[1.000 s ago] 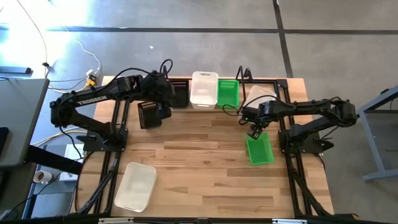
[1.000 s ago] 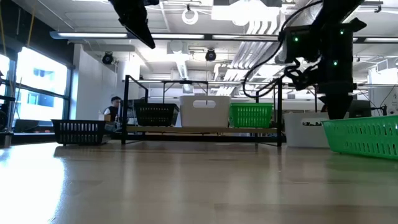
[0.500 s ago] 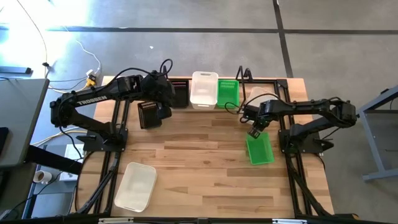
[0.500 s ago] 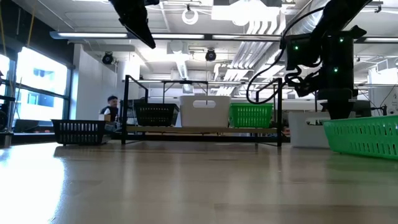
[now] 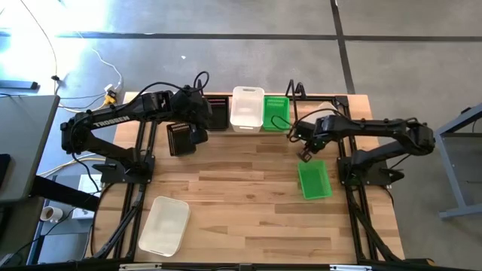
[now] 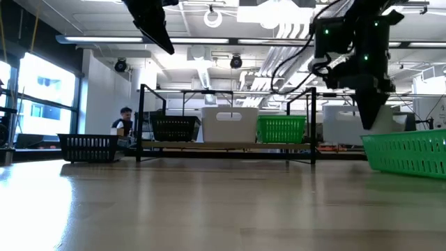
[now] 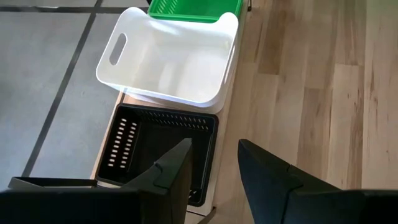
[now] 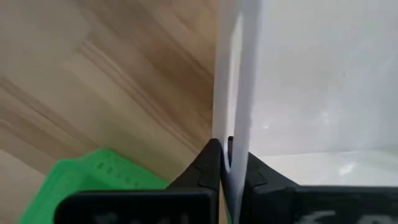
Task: Stack baskets on shelf by color
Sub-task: Stack the top white bin on top of the other white bin on the shelf
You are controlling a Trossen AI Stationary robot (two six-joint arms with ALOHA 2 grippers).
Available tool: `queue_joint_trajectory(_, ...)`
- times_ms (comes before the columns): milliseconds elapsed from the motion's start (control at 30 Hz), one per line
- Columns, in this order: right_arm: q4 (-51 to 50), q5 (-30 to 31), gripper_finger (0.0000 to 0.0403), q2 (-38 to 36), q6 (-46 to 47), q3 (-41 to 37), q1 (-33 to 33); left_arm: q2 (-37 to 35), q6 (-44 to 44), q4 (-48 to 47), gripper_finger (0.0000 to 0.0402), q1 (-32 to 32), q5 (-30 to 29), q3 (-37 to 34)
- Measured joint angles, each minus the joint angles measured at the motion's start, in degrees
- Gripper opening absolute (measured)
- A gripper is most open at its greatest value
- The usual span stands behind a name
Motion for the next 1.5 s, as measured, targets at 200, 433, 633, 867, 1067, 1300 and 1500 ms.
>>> queue_joint_trajectory(200,-5.9,2.8,0.0000,-3.1,9.5,5.0,2.3,0.0,0.0,0.0,0.0120,0.0,0.0,0.0)
queue_joint_trajectory(433,-16.0,9.5,0.0000,-4.0,17.9,13.4,4.2,0.0,0.0,0.0,0.0120,0.0,0.0,0.0)
queue_joint_trajectory(633,-19.4,16.0,0.0000,-4.0,17.8,21.7,4.3,0.0,-0.4,0.0,0.0120,0.0,0.0,0.0)
queue_joint_trajectory(867,-18.1,22.2,0.0000,-4.0,10.5,30.6,2.8,0.0,-6.9,-0.3,0.0120,0.0,0.0,0.0)
queue_joint_trajectory(1067,-10.9,25.5,0.0000,-3.2,-1.5,37.8,0.4,0.0,-13.6,-1.8,0.0120,0.0,-0.4,0.0)
queue_joint_trajectory(1300,-3.7,25.4,0.0000,2.7,-18.8,46.0,-2.4,0.0,-21.0,-7.8,0.0119,0.0,-1.3,0.0)
queue_joint_trajectory(1500,-2.9,21.2,0.0000,10.6,-31.9,53.8,-4.1,0.0,-25.6,-12.5,0.0119,0.0,-2.6,0.0)
